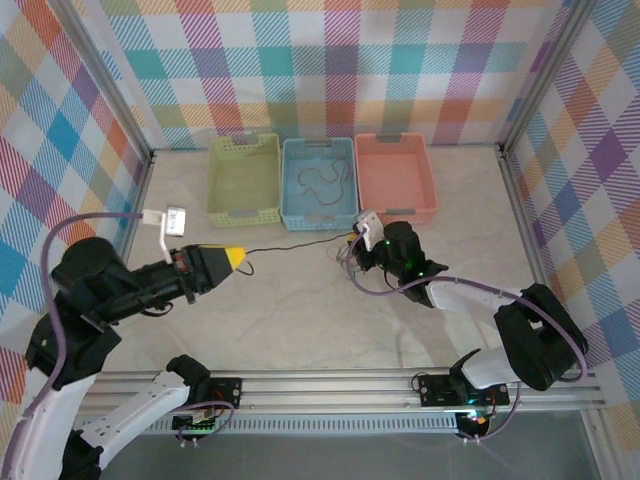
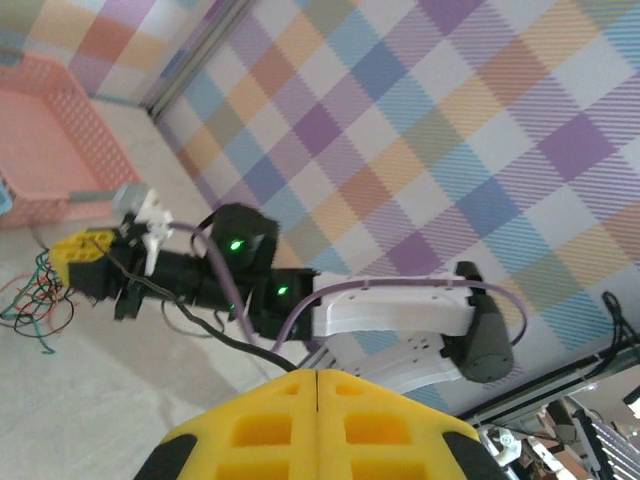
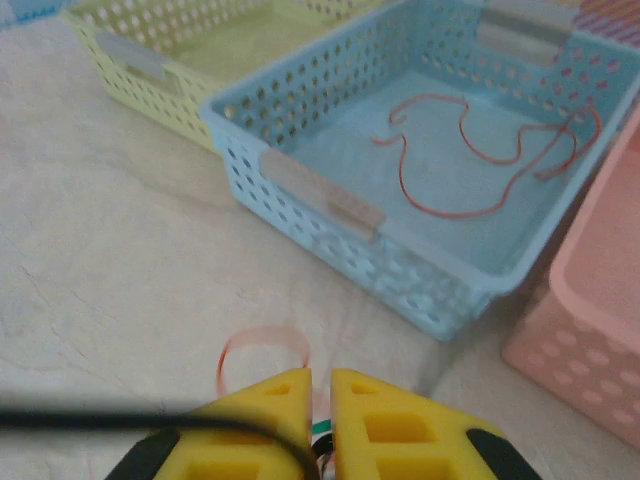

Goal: Untangle the cables

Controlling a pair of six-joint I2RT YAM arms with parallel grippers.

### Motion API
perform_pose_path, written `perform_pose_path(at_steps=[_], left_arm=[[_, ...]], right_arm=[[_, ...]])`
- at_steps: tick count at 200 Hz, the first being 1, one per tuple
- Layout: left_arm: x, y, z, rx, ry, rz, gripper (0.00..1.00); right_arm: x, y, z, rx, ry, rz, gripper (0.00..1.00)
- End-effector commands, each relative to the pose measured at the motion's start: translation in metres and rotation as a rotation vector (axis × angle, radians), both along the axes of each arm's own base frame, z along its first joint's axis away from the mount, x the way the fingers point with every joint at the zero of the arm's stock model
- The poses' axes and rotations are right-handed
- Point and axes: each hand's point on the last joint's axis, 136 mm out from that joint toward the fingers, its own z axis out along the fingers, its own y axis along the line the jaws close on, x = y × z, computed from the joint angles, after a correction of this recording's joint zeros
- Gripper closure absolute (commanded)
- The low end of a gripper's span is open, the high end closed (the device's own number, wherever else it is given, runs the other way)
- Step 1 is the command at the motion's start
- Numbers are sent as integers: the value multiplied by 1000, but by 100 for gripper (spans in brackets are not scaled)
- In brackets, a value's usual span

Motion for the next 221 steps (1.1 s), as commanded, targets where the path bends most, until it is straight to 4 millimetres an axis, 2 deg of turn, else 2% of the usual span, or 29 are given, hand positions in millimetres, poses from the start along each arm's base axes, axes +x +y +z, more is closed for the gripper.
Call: perform_pose_path(at_steps=[1, 19, 76, 106, 140, 182, 221], left_arm=[[-20, 16, 41, -90, -134, 21, 100], [-21, 19, 47, -114, -155, 32, 100], [-11, 11, 39, -87, -120, 27, 100], [-16, 18, 45, -76, -139, 49, 100], [-24, 28, 45, -56, -145, 74, 100], [-33, 28, 35, -9, -123, 41, 100], [-26, 18, 17, 18, -75, 7, 100]], right_arm=[[5, -13, -18, -61, 42, -62, 86], [5, -13, -17, -60, 42, -61, 87], [4, -11, -16, -49, 39, -50, 94], [4, -13, -16, -43, 35, -59, 100], [8, -22, -18, -31, 51, -118, 100], [14, -35, -17, -3, 57, -175, 100], [11, -30, -16, 14, 64, -145, 100]])
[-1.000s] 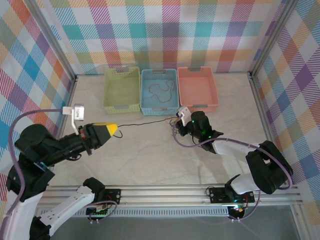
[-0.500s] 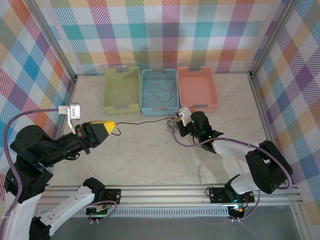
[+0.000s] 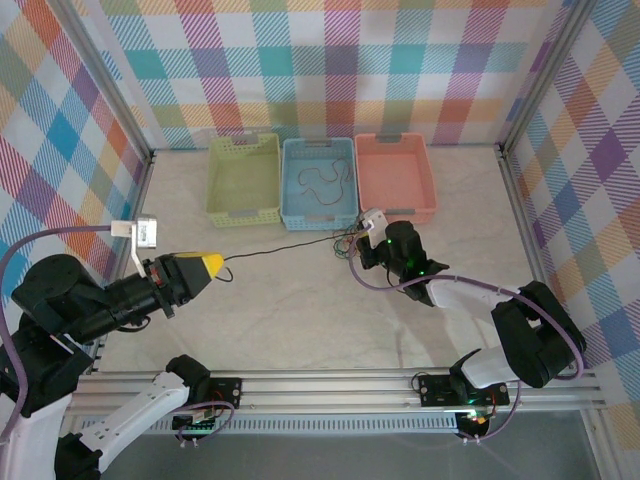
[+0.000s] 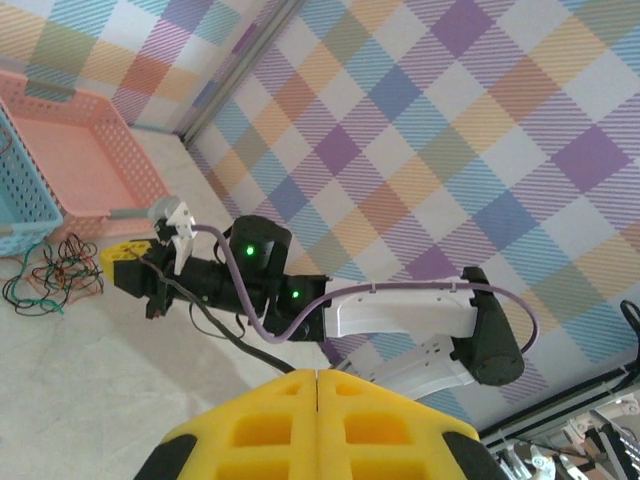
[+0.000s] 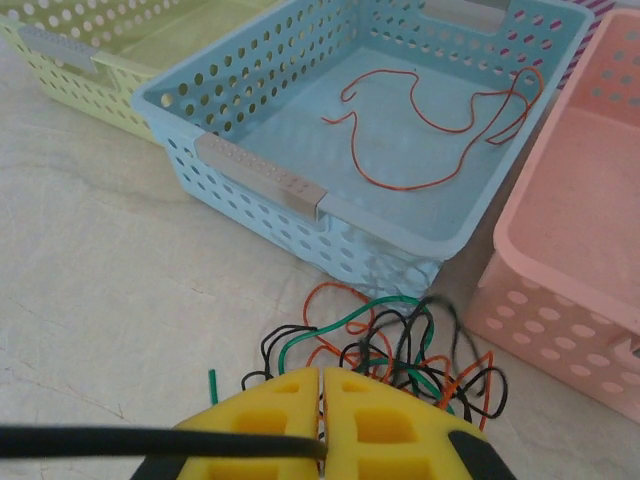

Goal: Untangle the cables

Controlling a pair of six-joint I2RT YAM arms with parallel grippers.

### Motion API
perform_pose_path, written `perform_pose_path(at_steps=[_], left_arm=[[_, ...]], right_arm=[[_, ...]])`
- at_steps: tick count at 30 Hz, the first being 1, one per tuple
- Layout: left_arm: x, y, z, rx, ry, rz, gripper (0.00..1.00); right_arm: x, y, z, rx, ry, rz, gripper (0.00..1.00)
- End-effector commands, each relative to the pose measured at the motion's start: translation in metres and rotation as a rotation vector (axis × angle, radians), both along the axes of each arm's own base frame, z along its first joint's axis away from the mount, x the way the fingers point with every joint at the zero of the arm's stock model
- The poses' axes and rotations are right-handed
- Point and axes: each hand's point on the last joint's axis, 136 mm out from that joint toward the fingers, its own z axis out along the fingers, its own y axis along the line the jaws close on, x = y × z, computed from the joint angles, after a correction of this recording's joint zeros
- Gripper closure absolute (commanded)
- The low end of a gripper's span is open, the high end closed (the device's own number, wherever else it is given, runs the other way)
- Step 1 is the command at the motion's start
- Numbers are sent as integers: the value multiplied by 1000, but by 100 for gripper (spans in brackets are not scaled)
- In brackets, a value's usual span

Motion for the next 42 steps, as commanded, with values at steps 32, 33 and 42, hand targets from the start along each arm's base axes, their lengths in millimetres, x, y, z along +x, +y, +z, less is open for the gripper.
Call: perform_pose_path(at_steps=[32, 33, 42], left_arm=[[-3, -35, -131, 281, 267, -264, 100], [-3, -35, -136, 290, 280, -265, 100], [8, -38, -173, 370, 386, -265, 100]], right_arm=[[2, -25, -4, 15, -7, -102, 100], [2, -26, -2, 21, -10, -110, 100], [3, -37, 6, 53, -35, -158, 100]])
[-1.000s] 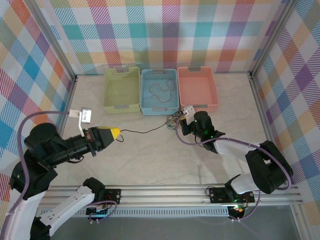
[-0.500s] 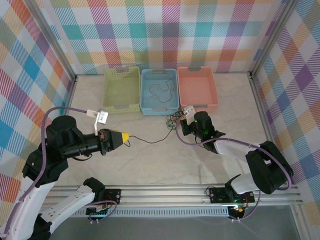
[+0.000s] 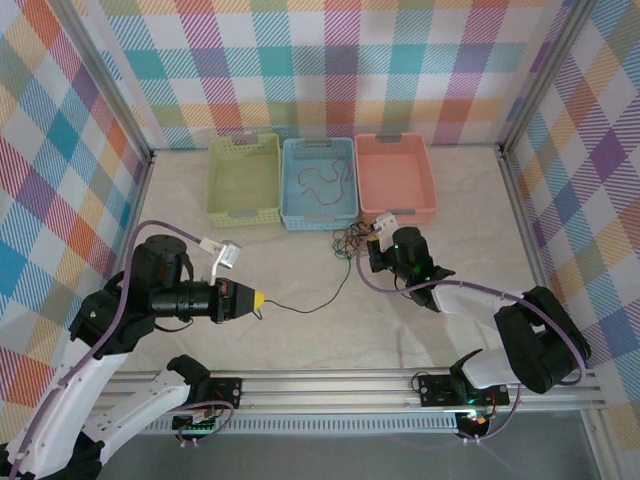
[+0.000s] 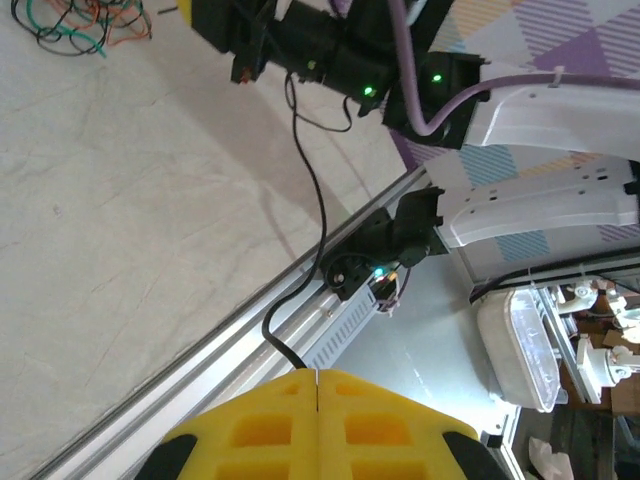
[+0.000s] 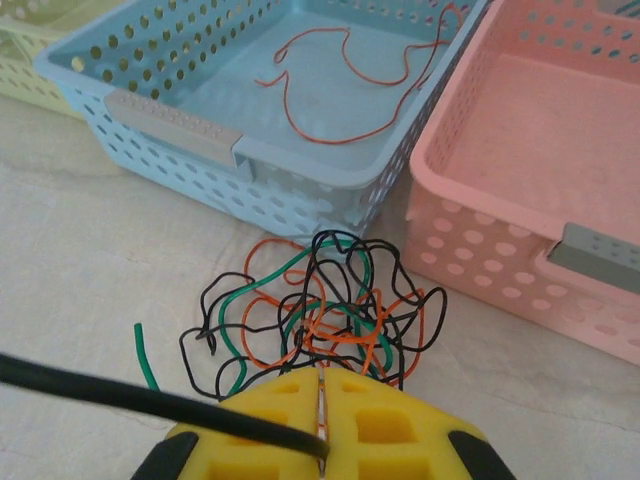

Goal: Untangle the cables

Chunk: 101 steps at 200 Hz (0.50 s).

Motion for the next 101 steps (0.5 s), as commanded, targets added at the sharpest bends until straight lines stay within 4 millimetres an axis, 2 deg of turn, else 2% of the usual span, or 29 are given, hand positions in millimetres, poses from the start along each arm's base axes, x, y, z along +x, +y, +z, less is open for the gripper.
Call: perform_pose_path(at_steps=[1, 38, 101], left_arm=[[0, 0, -21, 64, 46, -25, 100], [11, 13, -48, 203, 73, 37, 100], [56, 43, -79, 421, 7, 244, 100]], right_arm=[[3, -7, 19, 54, -60, -45, 100], [6, -16, 21, 74, -57, -86, 100], [3, -12, 25, 92, -56, -57, 100]])
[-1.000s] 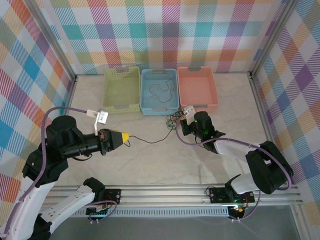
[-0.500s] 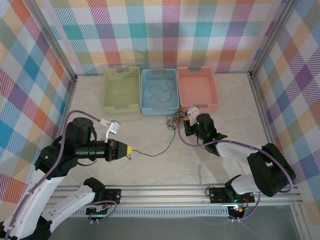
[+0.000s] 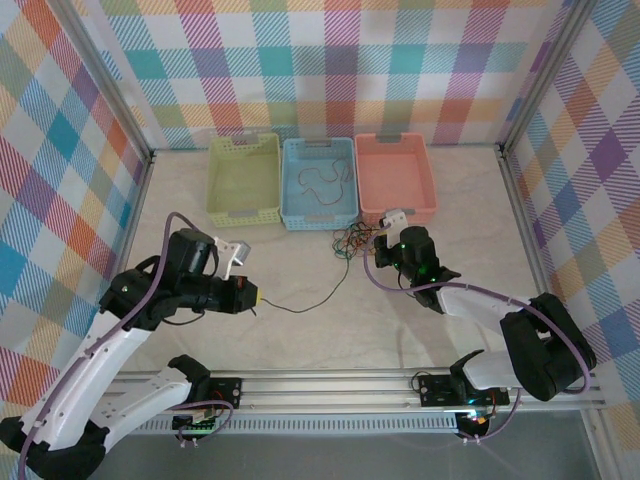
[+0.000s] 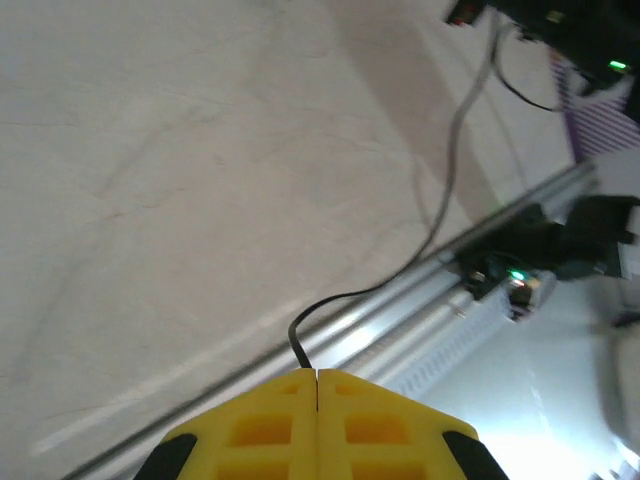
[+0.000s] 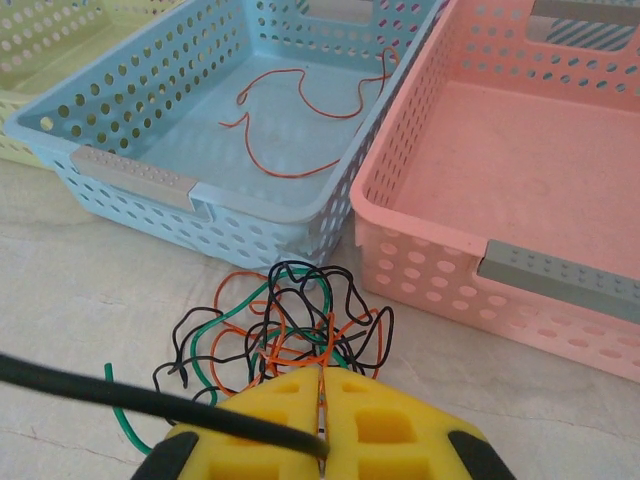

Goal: Untangle the cables

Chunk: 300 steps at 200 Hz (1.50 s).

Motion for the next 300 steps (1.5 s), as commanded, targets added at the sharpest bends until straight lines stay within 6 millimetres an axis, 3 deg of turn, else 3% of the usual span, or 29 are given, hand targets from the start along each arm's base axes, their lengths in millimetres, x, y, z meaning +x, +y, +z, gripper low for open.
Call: perform_pose_path(at_steps=[1, 25, 68, 105, 146, 197, 242, 262, 300], left_arm=[[20, 19, -16, 133, -55, 85, 100], [31, 5, -12, 48, -74, 104, 100], [64, -24, -2, -53, -89, 121, 100], [96, -45, -7, -62, -91, 129, 100], [117, -69, -8, -98, -74, 84, 100], [124, -108, -2, -240, -33, 5, 100], [116, -131, -12, -214, -12, -62, 100], [113, -130, -27, -170, 1, -60, 100], [115, -110, -66, -32, 34, 6, 100]], right_arm=[[-2, 1, 13, 46, -30, 7, 100], [-9, 12, 22, 78, -41, 81, 100], [-32, 52, 34, 179, 14, 327, 100], [-50, 70, 46, 237, 12, 464, 100], [-64, 88, 50, 270, 37, 584, 100], [-71, 104, 41, 266, 97, 652, 100], [-66, 104, 35, 251, 121, 632, 100], [-61, 101, 30, 232, 126, 600, 100], [-49, 98, 14, 183, 176, 532, 100]])
